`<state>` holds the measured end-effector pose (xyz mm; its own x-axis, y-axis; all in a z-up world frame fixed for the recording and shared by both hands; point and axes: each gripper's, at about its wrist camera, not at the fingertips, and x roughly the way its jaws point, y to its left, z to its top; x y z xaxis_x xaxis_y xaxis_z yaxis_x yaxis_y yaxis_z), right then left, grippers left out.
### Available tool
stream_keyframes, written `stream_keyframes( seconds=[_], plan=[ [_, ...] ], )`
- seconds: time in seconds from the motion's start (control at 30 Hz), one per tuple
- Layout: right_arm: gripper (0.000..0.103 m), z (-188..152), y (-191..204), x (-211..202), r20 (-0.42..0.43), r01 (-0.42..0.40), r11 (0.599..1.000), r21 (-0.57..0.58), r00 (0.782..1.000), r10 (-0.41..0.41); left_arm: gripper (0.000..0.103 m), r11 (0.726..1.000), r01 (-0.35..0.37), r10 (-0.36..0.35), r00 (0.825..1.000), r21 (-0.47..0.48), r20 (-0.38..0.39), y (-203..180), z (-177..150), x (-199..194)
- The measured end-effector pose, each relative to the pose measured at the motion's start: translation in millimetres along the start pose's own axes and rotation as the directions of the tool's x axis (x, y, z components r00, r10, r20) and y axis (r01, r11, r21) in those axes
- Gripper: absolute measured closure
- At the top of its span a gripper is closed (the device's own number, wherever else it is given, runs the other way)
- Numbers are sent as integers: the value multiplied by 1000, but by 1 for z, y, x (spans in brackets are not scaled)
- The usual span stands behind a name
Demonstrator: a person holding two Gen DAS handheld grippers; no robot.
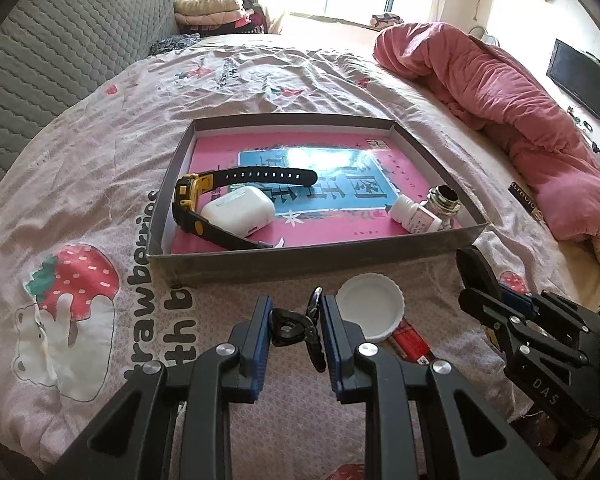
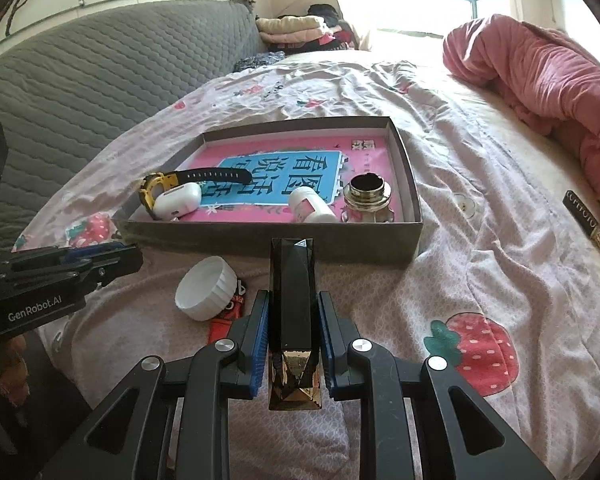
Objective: Organize rigid objects
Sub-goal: 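Carry the black clip over the box with left gripper while right gripper carries the tube over it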
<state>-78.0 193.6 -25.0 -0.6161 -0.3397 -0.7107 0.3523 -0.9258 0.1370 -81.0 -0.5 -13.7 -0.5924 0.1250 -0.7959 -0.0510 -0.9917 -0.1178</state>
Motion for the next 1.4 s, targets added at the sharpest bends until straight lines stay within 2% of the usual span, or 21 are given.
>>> stream_keyframes(
  seconds=[0.53,0.8,1.13,1.4],
  plan=[
    [80,14,14,-23,83,27,999,-42,996,-23,78,1000,9,-7,997,-19,72,-3,13,-23],
    [80,27,23,-27,115,-6,1000,-22,993,8,78,999,5,-1,995,-41,103,-4,29,-25],
    [80,37,30,-24,133,-17,1000,-18,991,20,78,999,13,-10,995,-29,98,-12,35,-16],
    [80,48,30,-17,144,-15,1000,0,990,15,78,998,17,-12,996,-54,88,-4,41,-10]
  ],
)
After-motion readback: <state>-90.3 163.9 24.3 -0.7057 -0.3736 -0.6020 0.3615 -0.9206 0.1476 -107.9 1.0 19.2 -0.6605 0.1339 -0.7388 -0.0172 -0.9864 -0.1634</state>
